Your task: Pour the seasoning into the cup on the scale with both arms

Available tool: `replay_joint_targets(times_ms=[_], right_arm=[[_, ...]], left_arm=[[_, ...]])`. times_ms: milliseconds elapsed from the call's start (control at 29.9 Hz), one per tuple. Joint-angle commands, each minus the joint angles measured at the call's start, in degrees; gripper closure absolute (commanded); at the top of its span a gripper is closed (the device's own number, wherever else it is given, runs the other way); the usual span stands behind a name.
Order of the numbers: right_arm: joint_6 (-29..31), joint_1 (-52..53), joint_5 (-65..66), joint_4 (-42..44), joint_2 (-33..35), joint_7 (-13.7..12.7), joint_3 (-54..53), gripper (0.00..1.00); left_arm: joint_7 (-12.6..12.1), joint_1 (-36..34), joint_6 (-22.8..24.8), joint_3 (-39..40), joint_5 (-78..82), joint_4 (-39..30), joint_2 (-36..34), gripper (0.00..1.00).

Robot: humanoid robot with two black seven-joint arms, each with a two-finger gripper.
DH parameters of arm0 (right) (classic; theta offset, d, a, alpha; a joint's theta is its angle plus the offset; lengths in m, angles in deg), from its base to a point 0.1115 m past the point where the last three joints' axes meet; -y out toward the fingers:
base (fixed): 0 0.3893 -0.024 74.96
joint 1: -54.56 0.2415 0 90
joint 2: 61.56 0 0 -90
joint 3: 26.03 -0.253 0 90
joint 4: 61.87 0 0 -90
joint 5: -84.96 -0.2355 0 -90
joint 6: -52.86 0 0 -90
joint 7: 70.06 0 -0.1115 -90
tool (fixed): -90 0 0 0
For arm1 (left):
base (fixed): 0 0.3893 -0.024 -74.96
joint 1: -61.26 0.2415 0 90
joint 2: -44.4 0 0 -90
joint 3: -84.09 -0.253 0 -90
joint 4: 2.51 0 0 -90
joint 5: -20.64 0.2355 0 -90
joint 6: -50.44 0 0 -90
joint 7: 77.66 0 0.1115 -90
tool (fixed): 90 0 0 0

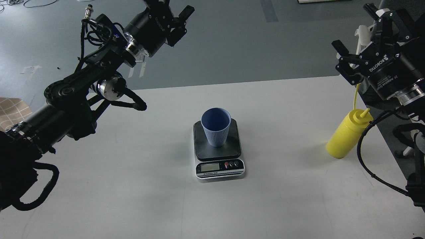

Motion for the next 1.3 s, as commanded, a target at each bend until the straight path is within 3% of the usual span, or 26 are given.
replay_joint_targets(times_ms=[0,501,1270], right_arm=[[1.1,0.3,0.0,0.0,-0.3,0.0,0.0,0.0],[0.9,1.5,-0.1,0.0,-3.3,0.0,0.0,0.0],[0.0,2.1,-7.0,-1.6,-9.3,-0.2,-5.4,0.0]], left_arm=[[0.0,0.2,0.4,0.2,0.0,-0.1,-0.2,0.02],[0.0,1.2,0.9,0.8,-0.1,-0.2,-4.0,0.02],[0.0,3.3,0.3,0.6,-0.1,-0.1,-3.2,0.02]])
